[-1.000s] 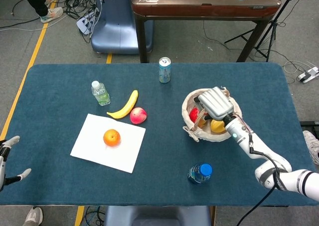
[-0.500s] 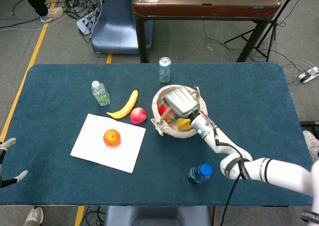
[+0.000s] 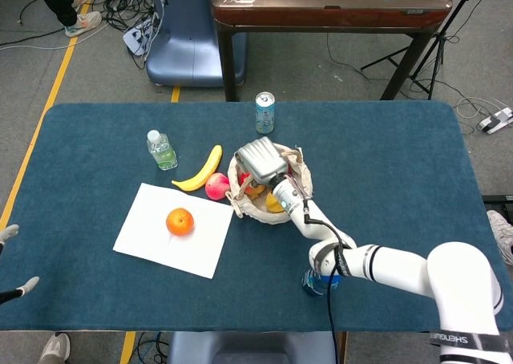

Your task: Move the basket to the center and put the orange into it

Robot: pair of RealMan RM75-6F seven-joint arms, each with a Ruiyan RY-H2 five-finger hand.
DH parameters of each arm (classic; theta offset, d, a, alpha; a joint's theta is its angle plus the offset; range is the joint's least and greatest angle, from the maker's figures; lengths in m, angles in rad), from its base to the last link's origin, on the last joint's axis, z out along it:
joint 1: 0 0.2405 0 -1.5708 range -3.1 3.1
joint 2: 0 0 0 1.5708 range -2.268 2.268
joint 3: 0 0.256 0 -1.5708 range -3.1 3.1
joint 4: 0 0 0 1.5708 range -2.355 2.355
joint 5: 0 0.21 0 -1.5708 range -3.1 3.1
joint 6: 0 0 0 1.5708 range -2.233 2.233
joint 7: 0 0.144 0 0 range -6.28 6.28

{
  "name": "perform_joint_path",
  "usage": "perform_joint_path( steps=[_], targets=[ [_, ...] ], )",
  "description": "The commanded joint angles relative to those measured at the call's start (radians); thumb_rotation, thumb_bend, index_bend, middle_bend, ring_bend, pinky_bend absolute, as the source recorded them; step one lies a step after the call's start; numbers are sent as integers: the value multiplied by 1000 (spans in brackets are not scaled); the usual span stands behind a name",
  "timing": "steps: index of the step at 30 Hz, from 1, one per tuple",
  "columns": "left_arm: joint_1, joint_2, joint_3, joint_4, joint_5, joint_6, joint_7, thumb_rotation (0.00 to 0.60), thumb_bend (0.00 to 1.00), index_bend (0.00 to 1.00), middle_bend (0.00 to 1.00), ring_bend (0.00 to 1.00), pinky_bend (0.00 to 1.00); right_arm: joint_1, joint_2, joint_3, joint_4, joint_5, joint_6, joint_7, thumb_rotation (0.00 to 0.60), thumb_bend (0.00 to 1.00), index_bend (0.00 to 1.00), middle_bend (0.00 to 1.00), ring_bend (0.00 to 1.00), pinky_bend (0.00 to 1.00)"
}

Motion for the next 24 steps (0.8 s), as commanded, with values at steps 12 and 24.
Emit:
perform_joint_path(
  steps=[12, 24],
  targets=[
    [-8, 1, -7, 2, 8, -7, -1, 600, 117, 190, 221, 150, 202, 1, 103, -36, -88, 42, -25, 0, 600, 193, 0, 0, 16, 255],
    [-78, 17, -36, 30, 22, -91, -51, 600, 117, 190, 222, 150, 202, -180, 323, -115, -307, -164, 202, 46, 600, 202, 0, 0, 0, 232]
  ],
)
